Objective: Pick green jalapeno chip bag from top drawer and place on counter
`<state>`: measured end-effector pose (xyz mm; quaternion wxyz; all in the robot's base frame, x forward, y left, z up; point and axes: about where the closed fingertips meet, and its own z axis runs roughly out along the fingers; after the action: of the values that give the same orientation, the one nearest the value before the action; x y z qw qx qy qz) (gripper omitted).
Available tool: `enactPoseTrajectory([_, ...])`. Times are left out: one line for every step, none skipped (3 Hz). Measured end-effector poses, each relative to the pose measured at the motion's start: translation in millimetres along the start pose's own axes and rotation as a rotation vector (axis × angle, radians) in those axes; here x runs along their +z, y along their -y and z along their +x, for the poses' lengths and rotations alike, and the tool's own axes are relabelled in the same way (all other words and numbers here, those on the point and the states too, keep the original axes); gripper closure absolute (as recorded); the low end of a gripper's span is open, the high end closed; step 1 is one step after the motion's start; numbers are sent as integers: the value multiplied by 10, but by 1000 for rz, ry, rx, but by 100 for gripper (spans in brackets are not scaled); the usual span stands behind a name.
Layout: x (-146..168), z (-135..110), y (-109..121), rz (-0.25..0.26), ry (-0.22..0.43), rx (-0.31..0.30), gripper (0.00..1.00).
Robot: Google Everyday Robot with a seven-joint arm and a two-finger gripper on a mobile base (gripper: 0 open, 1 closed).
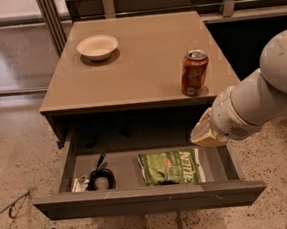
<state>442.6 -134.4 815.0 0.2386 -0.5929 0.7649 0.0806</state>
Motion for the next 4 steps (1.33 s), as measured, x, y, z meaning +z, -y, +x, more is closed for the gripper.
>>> enactPoseTrajectory([351, -120, -113, -4, 75, -14, 100])
enactPoseTrajectory([696, -290, -248, -29, 136, -46, 100])
enactPoseTrajectory([696, -290, -250, -29, 135, -46, 100])
enactPoseTrajectory([828, -194, -200, -13, 139, -44, 100])
